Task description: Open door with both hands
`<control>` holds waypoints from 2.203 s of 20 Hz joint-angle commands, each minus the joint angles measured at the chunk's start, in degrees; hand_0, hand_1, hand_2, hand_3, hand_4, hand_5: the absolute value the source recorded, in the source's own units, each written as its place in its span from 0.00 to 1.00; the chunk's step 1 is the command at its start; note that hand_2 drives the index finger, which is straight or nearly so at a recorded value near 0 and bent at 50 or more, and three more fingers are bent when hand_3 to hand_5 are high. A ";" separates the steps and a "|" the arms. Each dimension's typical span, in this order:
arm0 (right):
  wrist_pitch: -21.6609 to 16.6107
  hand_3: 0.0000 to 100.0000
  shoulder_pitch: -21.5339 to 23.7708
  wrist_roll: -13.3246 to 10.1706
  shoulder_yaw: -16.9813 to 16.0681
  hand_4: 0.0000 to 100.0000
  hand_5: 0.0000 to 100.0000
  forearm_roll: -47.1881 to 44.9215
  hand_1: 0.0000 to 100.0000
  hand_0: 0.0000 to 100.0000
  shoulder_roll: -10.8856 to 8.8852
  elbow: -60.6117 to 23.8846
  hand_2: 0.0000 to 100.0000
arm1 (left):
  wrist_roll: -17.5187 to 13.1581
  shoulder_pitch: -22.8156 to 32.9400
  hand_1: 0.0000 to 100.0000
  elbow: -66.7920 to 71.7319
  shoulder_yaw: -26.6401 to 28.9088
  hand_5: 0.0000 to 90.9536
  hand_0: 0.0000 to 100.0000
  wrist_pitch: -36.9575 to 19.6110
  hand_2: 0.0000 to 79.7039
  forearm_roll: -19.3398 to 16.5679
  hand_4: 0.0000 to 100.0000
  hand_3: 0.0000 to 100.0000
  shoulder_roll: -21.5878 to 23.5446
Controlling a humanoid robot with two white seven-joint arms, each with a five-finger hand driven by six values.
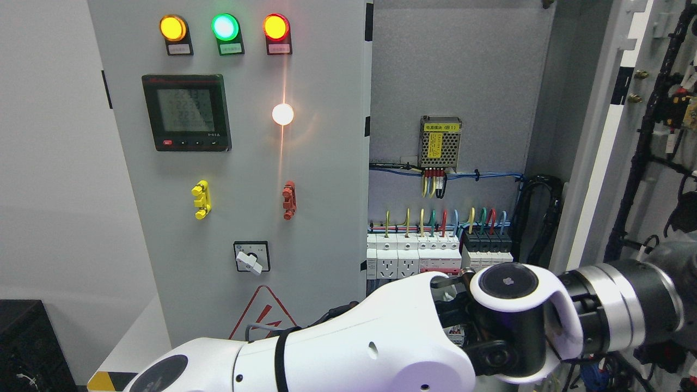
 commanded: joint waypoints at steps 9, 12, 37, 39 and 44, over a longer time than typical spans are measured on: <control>-0.07 0.00 0.00 0.01 0.00 0.00 0.00 0.00 0.00 0.00 0.00 0.00 0.00 | 0.15 0.43 0.00 -4.32 0.89 0.00 0.00 1.74 0.00 -0.03 0.00 0.00 3.76; -0.07 0.00 0.00 0.01 0.00 0.00 0.00 0.00 0.00 0.00 0.00 0.00 0.00 | 0.15 0.51 0.00 -5.99 1.15 0.00 0.00 1.65 0.00 0.06 0.00 0.00 6.48; 0.02 0.00 0.00 0.01 0.00 0.00 0.00 0.00 0.00 0.00 0.00 0.00 0.00 | 0.15 32.22 0.00 -30.96 1.68 0.00 0.00 1.30 0.00 -0.03 0.00 0.00 48.76; -0.07 0.00 0.00 0.01 0.00 0.00 0.00 0.00 0.00 0.00 0.00 0.00 0.00 | 0.15 36.79 0.00 -30.70 1.68 0.00 0.00 1.30 0.00 -0.12 0.00 0.00 50.69; 0.02 0.00 0.00 0.01 0.00 0.00 0.00 0.00 0.00 0.00 0.00 0.00 0.00 | 0.15 48.83 0.00 -30.43 1.77 0.00 0.00 0.78 0.00 -4.50 0.00 0.00 53.60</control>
